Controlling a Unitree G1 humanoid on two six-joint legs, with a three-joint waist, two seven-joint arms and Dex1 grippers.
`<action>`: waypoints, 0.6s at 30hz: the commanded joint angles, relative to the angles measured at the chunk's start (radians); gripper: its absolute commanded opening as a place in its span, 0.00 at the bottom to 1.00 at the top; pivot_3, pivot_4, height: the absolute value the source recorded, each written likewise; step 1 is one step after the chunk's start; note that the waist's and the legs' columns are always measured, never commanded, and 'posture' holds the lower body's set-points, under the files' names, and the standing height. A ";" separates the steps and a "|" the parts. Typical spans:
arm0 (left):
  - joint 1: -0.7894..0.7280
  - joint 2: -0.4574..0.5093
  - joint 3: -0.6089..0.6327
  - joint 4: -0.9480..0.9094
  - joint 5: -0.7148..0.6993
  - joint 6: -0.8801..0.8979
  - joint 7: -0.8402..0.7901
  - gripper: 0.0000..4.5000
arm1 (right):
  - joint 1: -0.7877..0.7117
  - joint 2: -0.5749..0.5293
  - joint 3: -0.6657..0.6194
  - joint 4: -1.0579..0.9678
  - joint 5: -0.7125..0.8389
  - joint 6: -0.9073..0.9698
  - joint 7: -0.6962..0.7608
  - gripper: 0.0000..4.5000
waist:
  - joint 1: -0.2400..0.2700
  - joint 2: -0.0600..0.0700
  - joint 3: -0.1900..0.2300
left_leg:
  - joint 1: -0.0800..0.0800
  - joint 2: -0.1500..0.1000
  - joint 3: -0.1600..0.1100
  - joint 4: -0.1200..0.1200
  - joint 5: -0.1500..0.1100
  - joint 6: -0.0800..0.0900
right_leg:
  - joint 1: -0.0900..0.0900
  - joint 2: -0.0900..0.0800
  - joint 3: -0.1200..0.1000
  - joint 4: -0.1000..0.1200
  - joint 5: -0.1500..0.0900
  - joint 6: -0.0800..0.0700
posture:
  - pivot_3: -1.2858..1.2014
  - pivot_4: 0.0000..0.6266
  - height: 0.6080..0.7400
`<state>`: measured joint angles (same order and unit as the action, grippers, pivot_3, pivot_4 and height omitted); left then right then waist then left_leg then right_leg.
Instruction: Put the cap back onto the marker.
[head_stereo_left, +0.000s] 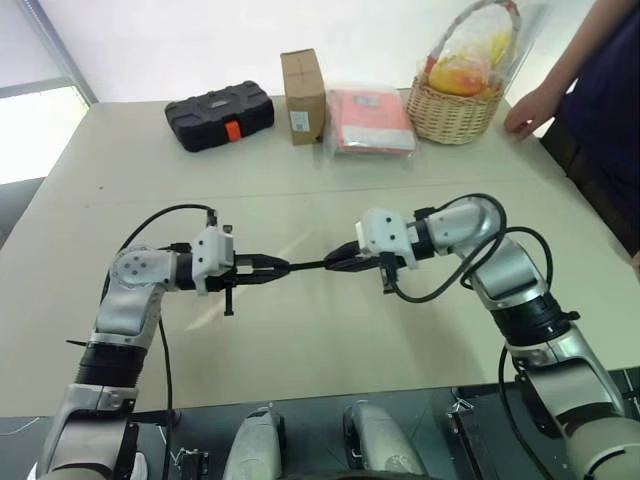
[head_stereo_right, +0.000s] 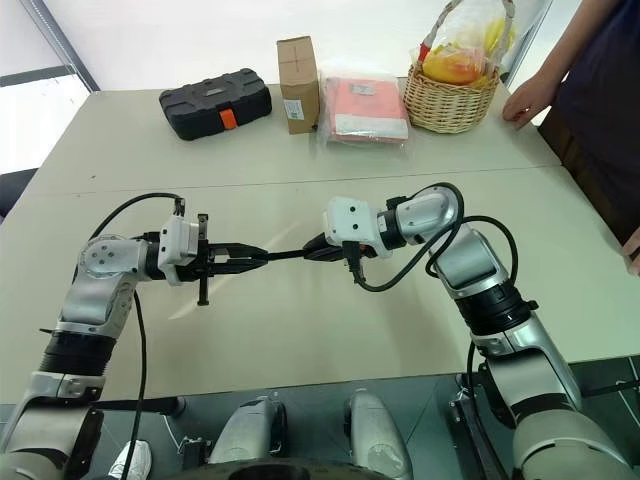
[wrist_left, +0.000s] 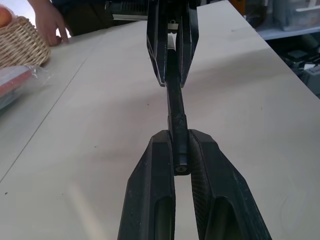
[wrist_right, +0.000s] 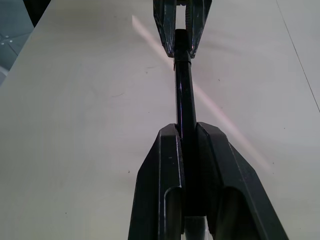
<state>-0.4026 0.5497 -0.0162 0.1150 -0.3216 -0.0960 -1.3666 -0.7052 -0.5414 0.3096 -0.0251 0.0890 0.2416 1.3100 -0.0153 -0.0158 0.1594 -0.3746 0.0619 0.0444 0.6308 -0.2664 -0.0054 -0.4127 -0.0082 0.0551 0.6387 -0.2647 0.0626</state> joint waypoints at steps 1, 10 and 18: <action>-0.041 -0.013 -0.034 -0.078 -0.005 -0.008 0.024 0.00 | -0.020 0.050 0.042 -0.033 0.025 -0.023 0.004 0.01 | 0.000 0.000 0.000 | 0.000 0.000 0.000 0.000 0.000 0.000 | 0.000 0.000 0.000 0.000 0.000 0.000 | 0.52 0.24 1.00; -0.018 0.006 -0.023 -0.107 0.014 0.009 0.099 0.65 | -0.032 0.025 0.012 0.026 0.014 -0.051 0.006 0.00 | 0.000 0.000 0.000 | 0.000 0.000 0.000 0.000 0.000 0.000 | 0.000 0.000 0.000 0.001 0.000 0.000 | 0.52 0.24 1.00; 0.072 0.069 0.030 -0.201 -0.041 0.093 0.167 0.99 | -0.027 -0.038 -0.039 0.097 0.011 -0.074 -0.028 0.00 | -0.002 0.000 0.000 | 0.000 0.000 0.000 0.000 0.000 0.000 | 0.000 0.000 0.000 0.001 0.000 0.000 | 0.52 0.24 1.00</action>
<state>-0.3283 0.6044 -0.0226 -0.0426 -0.3339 -0.0211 -1.2227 -0.7100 -0.5688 0.3168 0.0750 0.0912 0.1836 1.2966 -0.0171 -0.0158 0.1595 -0.3744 0.0622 0.0444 0.6307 -0.2664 -0.0054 -0.4130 -0.0082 0.0553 0.6396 -0.2648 0.0625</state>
